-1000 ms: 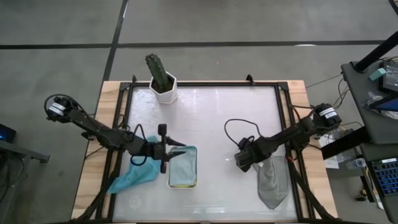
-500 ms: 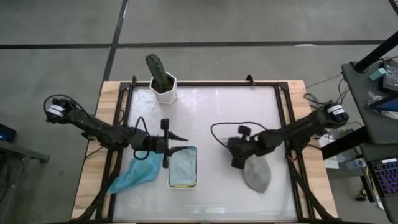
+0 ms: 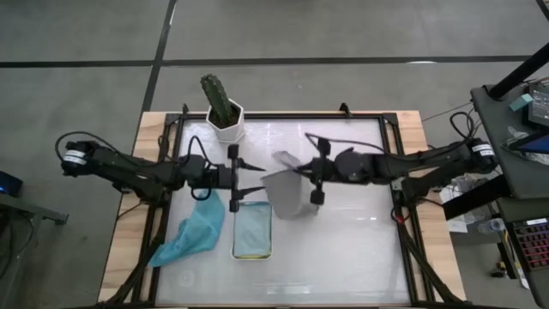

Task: Fold microfiber towels
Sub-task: Fold the gray microfiber towel

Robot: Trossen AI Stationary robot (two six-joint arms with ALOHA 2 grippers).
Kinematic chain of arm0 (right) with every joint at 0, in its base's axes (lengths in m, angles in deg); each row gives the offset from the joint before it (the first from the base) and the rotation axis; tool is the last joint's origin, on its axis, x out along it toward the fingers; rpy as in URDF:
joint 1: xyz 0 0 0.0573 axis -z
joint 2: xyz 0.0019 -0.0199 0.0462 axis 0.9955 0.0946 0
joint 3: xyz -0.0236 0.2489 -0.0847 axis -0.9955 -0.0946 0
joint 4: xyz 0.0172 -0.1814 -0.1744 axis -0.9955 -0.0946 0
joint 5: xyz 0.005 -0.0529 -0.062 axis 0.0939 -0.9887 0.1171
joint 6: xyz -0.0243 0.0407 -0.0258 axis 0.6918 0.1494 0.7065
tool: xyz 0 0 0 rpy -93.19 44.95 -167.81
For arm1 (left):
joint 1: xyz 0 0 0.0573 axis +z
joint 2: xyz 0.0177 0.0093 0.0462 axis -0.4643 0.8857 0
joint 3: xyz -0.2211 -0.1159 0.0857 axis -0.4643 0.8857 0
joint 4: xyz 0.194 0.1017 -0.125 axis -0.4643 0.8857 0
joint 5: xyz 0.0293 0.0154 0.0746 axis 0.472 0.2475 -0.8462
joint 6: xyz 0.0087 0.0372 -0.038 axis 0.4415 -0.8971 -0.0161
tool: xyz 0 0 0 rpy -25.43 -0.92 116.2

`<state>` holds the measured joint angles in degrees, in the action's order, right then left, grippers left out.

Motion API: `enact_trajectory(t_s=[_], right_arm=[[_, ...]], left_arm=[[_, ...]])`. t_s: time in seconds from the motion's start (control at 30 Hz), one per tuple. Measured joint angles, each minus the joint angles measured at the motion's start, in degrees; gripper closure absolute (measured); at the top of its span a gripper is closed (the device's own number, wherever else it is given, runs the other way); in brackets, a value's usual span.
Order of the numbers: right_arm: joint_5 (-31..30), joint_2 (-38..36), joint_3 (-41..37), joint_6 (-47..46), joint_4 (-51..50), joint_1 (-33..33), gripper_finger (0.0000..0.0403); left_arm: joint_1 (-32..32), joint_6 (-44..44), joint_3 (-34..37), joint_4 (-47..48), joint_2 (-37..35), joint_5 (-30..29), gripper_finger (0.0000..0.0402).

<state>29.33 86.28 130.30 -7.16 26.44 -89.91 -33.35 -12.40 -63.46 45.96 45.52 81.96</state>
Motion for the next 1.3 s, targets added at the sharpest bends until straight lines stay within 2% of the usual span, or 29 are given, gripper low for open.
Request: enact_trajectory(t_s=[0.1, 0.2, 0.33, 0.43, 0.6, 0.7, 0.77, 0.97, 1.1, 1.3], right_arm=[[4.12, 0.04, 0.01, 2.27, 1.40, 2.87, 0.0394], [7.78, 0.04, 0.07, 3.73, 1.34, 5.57, 0.0394], [12.28, 0.04, 0.07, 4.94, 1.39, 8.21, 0.0394], [12.78, 0.04, 0.07, 5.00, 1.21, 9.59, 0.0394], [12.80, 0.04, 0.06, 5.39, 1.17, 10.53, 0.0394], [12.98, 0.04, 0.02, 5.73, 0.84, 10.59, 0.0394], [12.80, 0.04, 0.00, 5.75, 0.56, 10.67, 0.0394], [12.80, 0.01, 0.00, 5.78, -3.69, 10.63, 0.0394], [12.30, -0.71, 1.99, 0.91, -10.63, 10.63, 0.0380], [12.23, -1.58, 6.76, -2.60, -20.10, 10.63, 0.0317]], left_arm=[[1.97, -2.38, -0.06, 0.19, 0.00, 0.02, 0.0157], [4.84, -3.99, -0.06, 0.18, 0.00, -0.03, 0.0137], [9.60, -3.73, -0.15, -1.15, 1.88, 1.22, 0.0139], [12.23, -3.62, -0.52, -3.80, 5.83, 7.53, 0.0148], [14.08, -3.61, -2.31, -7.14, 13.58, 9.55, 0.0165], [14.04, -3.87, -3.75, -7.08, 16.19, 11.28, 0.0194], [13.97, -4.14, -4.14, -7.03, 16.73, 11.80, 0.0228], [14.74, -5.10, -4.33, -6.83, 14.80, 11.61, 0.0382], [14.74, -3.43, -6.63, -3.24, 11.54, 11.65, 0.0399], [14.73, 0.63, -12.68, 8.52, 10.43, 11.64, 0.0401]])
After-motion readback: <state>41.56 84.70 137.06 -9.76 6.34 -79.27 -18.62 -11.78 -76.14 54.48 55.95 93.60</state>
